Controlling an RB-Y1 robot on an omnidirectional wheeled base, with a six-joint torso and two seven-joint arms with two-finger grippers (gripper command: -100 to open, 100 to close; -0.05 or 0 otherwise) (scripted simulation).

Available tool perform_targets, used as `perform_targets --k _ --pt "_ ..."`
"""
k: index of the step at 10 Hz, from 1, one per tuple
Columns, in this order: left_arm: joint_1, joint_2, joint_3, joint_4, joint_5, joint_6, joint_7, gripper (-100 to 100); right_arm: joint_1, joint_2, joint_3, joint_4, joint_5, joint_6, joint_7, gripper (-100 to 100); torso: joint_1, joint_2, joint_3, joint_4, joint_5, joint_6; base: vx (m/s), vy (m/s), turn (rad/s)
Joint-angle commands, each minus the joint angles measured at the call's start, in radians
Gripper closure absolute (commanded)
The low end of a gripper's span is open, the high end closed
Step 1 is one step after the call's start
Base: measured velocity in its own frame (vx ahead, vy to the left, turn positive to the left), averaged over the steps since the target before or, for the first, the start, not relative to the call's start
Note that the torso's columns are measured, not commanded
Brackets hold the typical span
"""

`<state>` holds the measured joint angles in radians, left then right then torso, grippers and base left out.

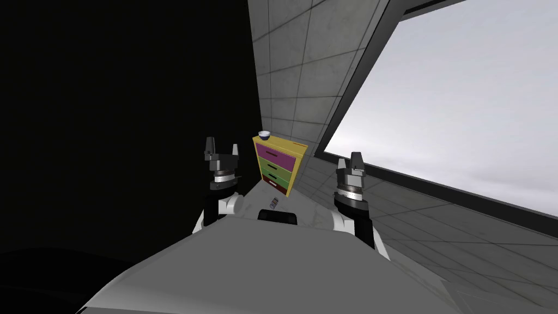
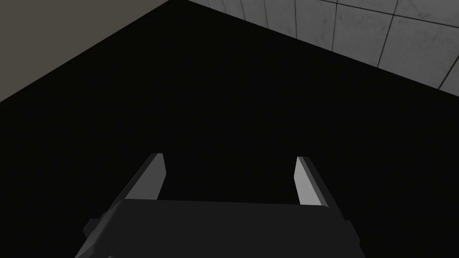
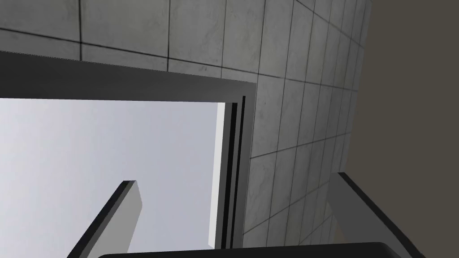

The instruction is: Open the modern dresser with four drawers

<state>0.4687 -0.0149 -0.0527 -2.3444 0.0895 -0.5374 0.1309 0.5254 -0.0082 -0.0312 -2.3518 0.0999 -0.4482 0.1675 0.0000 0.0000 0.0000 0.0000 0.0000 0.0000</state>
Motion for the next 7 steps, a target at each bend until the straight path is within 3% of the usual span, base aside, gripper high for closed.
perform_targets --k 1,7 --pt "0.0 0.0 0.0 0.0 0.0 0.0 0.0 0 0.0 0.0 0.0 0.0 0.0 0.0 0.0 0 0.0 0.04 -0.082 0.041 0.0 0.0 0.0 0.0 0.0" --pt "0.0 0.0 0.0 0.0 0.0 0.0 0.0 0 0.0 0.0 0.0 0.0 0.0 0.0 0.0 0 0.0 0.47 -0.939 0.47 0.0 0.0 0.0 0.0 0.0"
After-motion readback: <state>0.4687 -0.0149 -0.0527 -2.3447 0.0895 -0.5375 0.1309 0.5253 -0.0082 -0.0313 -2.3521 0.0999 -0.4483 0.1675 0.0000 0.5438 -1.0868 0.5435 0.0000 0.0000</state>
